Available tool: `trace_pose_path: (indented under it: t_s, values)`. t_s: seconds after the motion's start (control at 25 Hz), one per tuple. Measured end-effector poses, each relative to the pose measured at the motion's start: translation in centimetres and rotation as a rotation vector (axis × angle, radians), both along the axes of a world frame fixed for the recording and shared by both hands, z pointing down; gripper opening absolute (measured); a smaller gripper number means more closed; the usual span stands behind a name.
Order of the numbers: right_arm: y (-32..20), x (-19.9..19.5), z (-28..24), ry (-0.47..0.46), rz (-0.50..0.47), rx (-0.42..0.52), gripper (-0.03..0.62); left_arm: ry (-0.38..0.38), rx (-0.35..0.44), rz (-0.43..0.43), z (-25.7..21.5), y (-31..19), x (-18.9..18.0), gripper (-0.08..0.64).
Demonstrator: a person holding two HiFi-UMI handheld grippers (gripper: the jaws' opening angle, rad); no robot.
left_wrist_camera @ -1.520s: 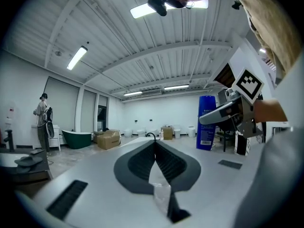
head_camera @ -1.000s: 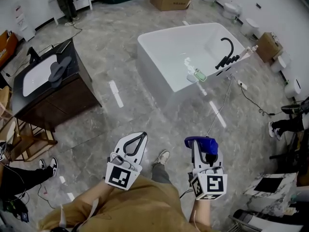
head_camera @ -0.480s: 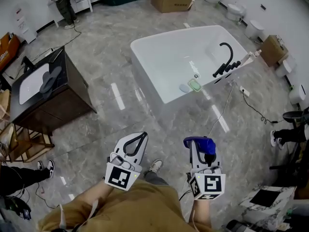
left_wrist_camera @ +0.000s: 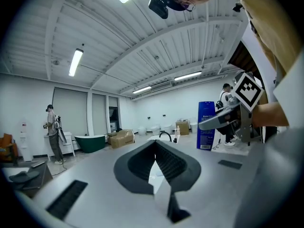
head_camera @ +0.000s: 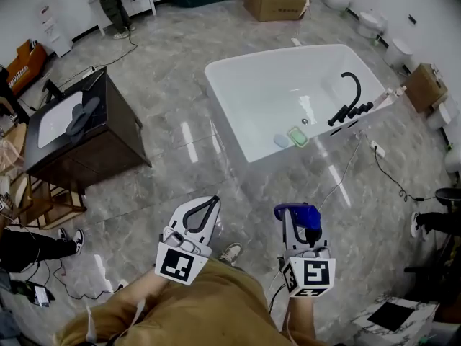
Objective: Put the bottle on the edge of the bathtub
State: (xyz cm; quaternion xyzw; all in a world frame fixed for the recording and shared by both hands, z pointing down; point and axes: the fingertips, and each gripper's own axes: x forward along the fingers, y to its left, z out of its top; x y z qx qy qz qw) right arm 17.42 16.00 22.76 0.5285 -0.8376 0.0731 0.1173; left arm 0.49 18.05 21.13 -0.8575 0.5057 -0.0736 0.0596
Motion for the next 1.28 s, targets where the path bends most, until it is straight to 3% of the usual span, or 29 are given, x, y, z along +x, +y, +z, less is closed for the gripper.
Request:
trace_pose_path:
  t_s: [0.24, 0.52, 0.92, 1.28]
  values:
    - [-2.0, -0.9, 0.2, 0.014, -0.025, -0.022, 0.166, 0.023, -0.019, -0.018, 0.1, -2.3, -0.4, 0.008]
    - [-6.5, -1.4, -0.1, 0.046, 0.02, -0.021, 0.166, 0.065, -0.023, 0.044, 0.6, -8.1, -0.4, 0.008]
    - [-13.7, -3.2, -0.3, 0.077, 0.084, -0.024, 0.166, 0.044, 0.01, 0.141, 0.2, -16.5, -1.3, 0.008]
    - [-18.0, -3.4, 0.5, 0.1, 0.095, -0.018, 0.166, 0.044, -0.049, 0.169, 2.3, -20.6, -1.0, 0.008]
